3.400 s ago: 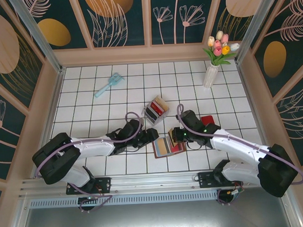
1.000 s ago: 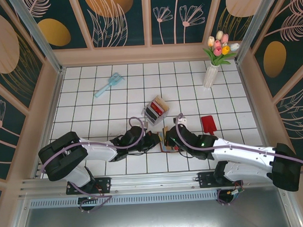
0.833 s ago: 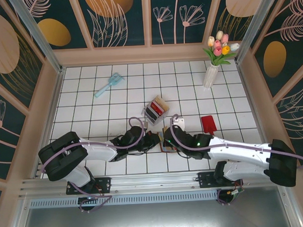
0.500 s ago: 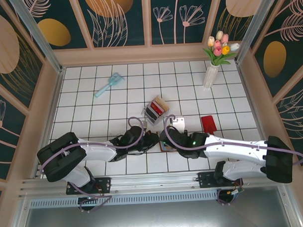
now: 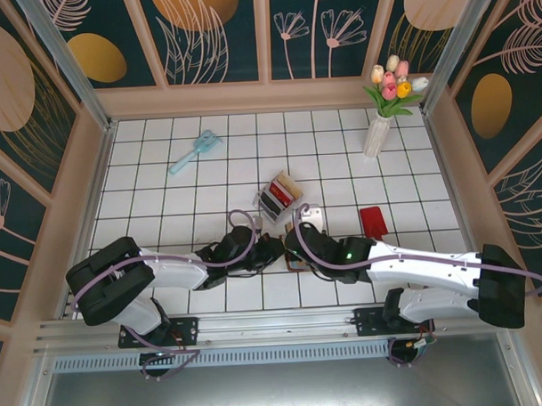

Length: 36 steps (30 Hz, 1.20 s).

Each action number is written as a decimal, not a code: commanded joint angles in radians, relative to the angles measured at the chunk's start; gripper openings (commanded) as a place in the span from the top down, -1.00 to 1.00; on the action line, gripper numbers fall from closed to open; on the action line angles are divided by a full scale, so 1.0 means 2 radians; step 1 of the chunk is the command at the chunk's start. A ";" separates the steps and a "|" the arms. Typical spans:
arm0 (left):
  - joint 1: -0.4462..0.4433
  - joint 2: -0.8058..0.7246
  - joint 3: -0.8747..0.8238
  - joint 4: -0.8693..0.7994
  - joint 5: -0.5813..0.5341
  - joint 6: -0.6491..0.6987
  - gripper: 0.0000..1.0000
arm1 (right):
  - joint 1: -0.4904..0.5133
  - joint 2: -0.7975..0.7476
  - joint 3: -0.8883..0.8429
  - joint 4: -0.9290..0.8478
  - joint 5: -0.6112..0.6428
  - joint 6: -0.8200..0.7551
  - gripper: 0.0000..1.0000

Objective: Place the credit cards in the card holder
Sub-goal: Flip over the card slot in the card holder.

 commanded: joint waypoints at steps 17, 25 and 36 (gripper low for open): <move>-0.001 -0.017 -0.009 0.015 -0.011 -0.007 0.89 | 0.010 0.061 0.036 -0.065 0.045 0.011 1.00; -0.002 -0.023 -0.009 -0.002 -0.018 0.000 0.85 | 0.021 0.073 0.062 -0.124 0.098 0.016 1.00; -0.002 -0.004 0.013 -0.077 -0.033 0.027 0.94 | -0.004 0.023 0.032 -0.083 0.041 -0.013 1.00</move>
